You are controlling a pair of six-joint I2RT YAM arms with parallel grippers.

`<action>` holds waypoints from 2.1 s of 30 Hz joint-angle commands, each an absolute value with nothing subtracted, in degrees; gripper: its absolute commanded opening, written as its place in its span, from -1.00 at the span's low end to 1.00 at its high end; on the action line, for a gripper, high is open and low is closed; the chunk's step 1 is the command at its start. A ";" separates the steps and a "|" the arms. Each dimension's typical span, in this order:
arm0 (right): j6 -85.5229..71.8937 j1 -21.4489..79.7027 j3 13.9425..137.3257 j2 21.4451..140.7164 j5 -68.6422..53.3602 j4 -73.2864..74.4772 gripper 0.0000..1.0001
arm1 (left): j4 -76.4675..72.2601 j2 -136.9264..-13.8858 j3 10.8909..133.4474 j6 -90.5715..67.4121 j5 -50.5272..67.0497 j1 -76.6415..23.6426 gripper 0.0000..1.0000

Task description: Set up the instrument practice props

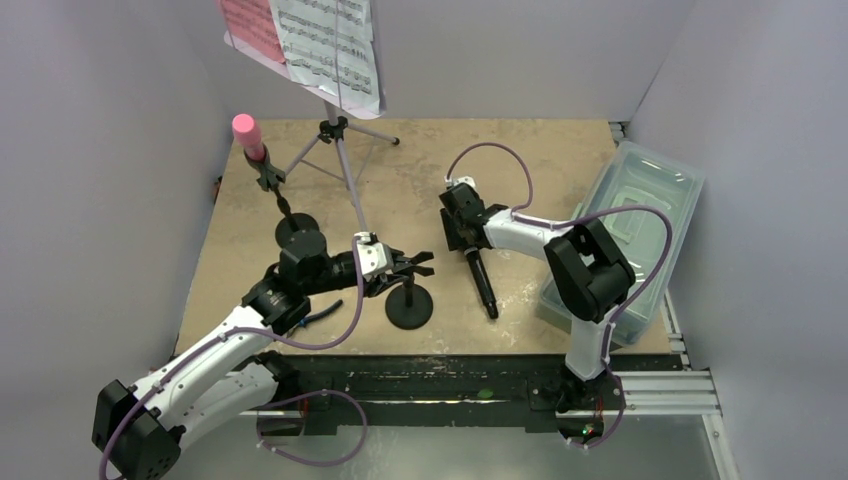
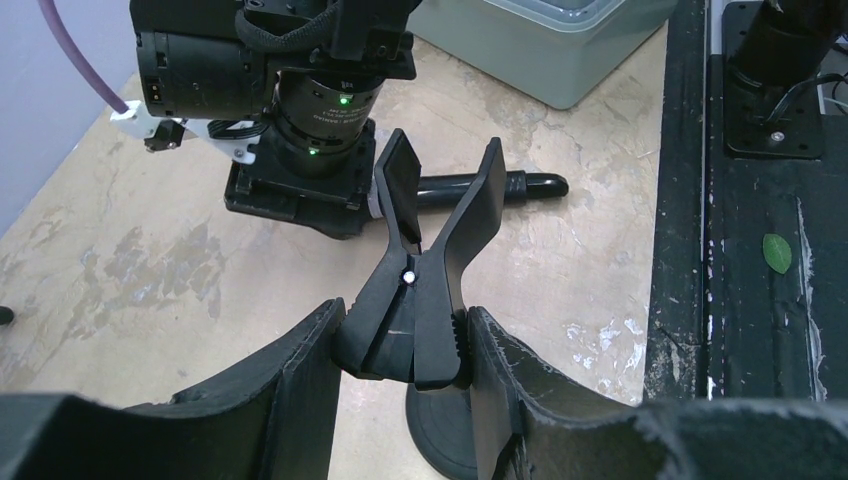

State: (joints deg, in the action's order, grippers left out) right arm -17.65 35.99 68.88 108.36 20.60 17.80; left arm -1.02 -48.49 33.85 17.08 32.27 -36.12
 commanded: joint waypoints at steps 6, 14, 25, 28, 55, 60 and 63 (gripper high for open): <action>-13.68 36.38 61.25 97.88 20.02 4.44 -0.71 | -4.69 -48.65 34.10 16.68 33.05 -36.27 -1.00; -1.31 36.49 46.99 63.10 -9.69 -18.55 -1.00 | -4.66 -49.21 34.43 16.76 33.40 -36.27 -1.00; -1.71 39.67 26.99 57.81 -43.03 -70.85 -1.00 | -4.86 -49.11 34.47 16.46 34.62 -36.25 -1.00; -6.45 40.41 26.69 60.51 -43.80 -77.76 -1.00 | -7.48 -48.19 33.95 13.61 36.14 -36.28 -1.00; -11.66 55.20 28.30 78.95 -8.11 -105.65 -1.00 | -34.22 -46.50 25.81 -8.63 33.61 -36.28 -1.00; -12.74 55.20 30.65 77.96 -7.92 -105.69 -1.00 | -53.53 -48.10 21.06 -24.00 31.49 -36.25 -1.00; -12.26 55.20 31.94 78.32 -7.00 -105.72 -1.00 | -60.83 -50.17 20.69 -30.79 31.45 -36.34 -1.00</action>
State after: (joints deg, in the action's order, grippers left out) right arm -11.35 54.06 28.08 78.70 -8.82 -87.90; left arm -37.32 -48.88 19.99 -16.32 31.40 -35.73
